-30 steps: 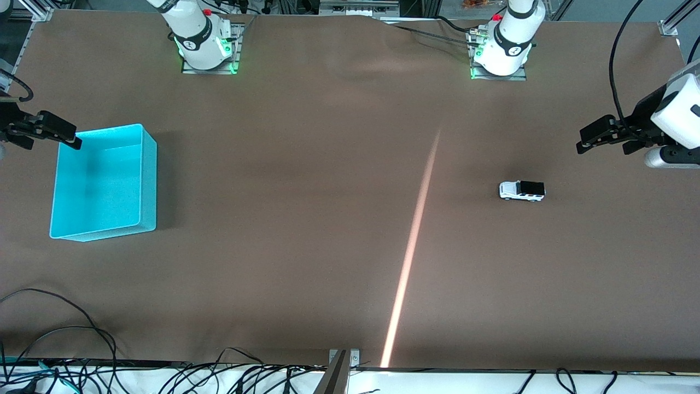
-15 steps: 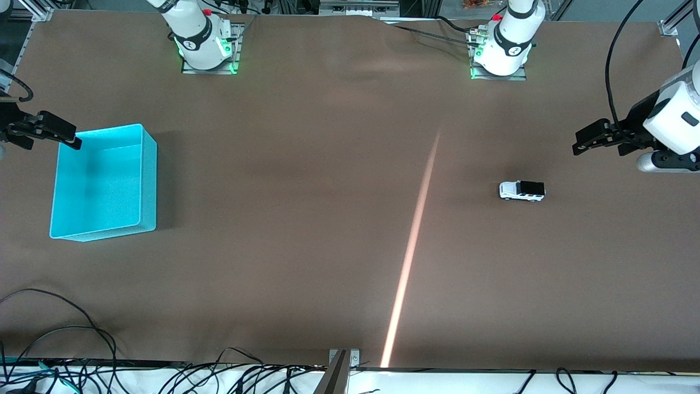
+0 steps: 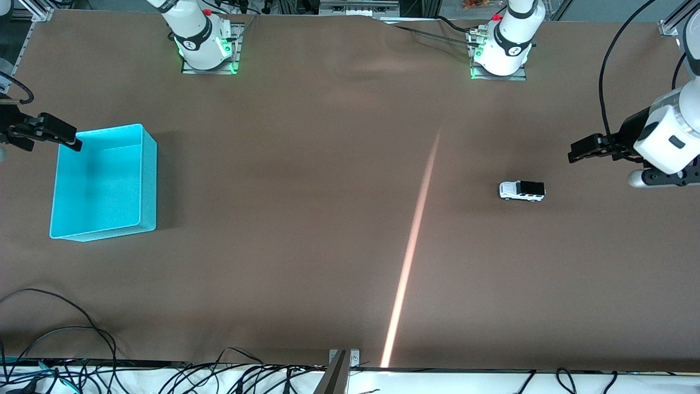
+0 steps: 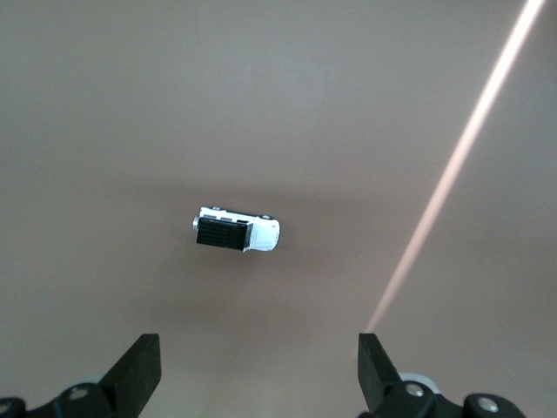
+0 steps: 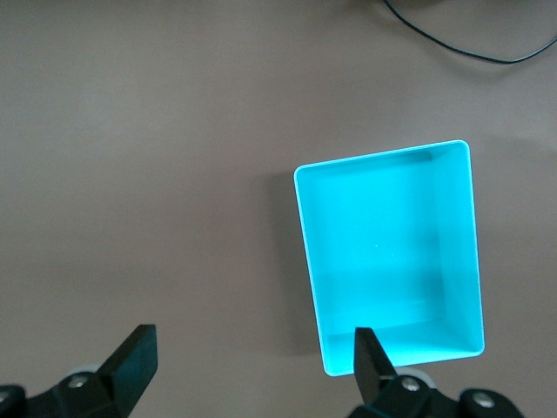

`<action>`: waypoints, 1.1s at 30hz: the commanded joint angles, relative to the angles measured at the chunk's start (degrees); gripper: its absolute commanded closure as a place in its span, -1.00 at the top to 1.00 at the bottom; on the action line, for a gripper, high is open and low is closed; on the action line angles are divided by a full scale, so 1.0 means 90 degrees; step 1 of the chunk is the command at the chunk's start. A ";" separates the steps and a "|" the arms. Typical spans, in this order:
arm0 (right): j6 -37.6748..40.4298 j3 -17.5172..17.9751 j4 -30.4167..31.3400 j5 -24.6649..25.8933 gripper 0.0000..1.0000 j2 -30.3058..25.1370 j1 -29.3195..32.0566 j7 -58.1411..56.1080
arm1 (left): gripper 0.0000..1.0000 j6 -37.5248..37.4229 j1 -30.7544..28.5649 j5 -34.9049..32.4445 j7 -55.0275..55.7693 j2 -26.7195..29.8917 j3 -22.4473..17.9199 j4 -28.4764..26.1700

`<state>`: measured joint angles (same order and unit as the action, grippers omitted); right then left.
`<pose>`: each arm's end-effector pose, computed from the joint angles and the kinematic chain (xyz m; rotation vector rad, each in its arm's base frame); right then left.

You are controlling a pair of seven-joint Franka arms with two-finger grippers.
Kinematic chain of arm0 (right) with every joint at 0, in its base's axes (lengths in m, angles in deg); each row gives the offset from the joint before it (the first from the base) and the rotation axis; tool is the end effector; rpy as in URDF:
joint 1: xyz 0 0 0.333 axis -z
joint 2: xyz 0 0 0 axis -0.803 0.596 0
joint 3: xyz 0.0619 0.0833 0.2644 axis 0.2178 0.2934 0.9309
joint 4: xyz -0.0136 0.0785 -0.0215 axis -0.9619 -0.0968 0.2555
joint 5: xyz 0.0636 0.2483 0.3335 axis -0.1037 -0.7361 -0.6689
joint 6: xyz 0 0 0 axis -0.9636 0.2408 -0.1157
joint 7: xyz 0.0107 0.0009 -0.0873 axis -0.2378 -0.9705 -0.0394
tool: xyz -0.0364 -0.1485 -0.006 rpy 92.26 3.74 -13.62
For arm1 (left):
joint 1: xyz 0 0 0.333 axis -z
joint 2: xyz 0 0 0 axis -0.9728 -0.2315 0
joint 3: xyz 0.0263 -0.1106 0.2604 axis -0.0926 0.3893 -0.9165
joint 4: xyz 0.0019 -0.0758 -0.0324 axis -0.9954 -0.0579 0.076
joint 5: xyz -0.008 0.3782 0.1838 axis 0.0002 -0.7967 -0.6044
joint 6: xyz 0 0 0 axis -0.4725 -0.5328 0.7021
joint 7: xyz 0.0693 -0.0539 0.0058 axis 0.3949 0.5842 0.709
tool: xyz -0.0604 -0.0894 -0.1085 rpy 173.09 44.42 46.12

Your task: Wind and store white jeep toy

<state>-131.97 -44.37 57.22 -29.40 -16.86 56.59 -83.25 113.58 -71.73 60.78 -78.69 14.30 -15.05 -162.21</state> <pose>0.6063 -0.0327 0.5215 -3.1353 -0.0127 0.0112 0.6094 -0.0230 0.4780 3.0705 0.2405 -0.2408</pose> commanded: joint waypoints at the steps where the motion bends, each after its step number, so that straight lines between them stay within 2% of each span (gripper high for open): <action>1: 0.0036 0.0009 -0.0201 -0.0099 1.00 0.0078 0.0008 -0.0025 | 1.00 -0.0061 -0.0006 0.0052 0.1025 -0.0208 -0.0003 0.0001; 5: 0.0017 0.0019 -0.0201 -0.0099 1.00 0.0078 0.0008 -0.0025 | 1.00 -0.0032 -0.0006 0.0052 0.2078 -0.0306 -0.0003 -0.0145; 13: -0.0149 0.0019 -0.0201 -0.0109 1.00 0.0097 -0.0002 -0.0015 | 1.00 0.0573 0.0004 0.0052 0.3896 -0.0296 0.0007 -0.0741; 20: -0.0169 0.0019 -0.0201 -0.0109 1.00 0.0097 -0.0031 -0.0015 | 1.00 0.1344 -0.0006 0.0052 0.5468 -0.0267 0.0007 -0.1483; 21: -0.0169 0.0009 -0.0201 -0.0099 1.00 0.0097 -0.0031 -0.0006 | 1.00 0.1693 -0.0015 0.0052 0.6021 -0.0238 -0.0003 -0.1958; 28: -0.0169 0.0009 -0.0201 -0.0099 1.00 0.0097 -0.0031 -0.0015 | 1.00 0.2165 -0.0015 0.0013 0.6738 -0.0228 -0.0013 -0.2352; 33: -0.0169 0.0009 -0.0201 -0.0099 1.00 0.0097 -0.0031 -0.0015 | 1.00 0.2896 -0.0025 -0.0192 0.7744 -0.0228 -0.0003 -0.2928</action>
<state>-133.85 -44.36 57.01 -29.41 -16.62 56.27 -83.25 133.82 -71.86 60.63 -17.37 10.60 -15.09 -182.59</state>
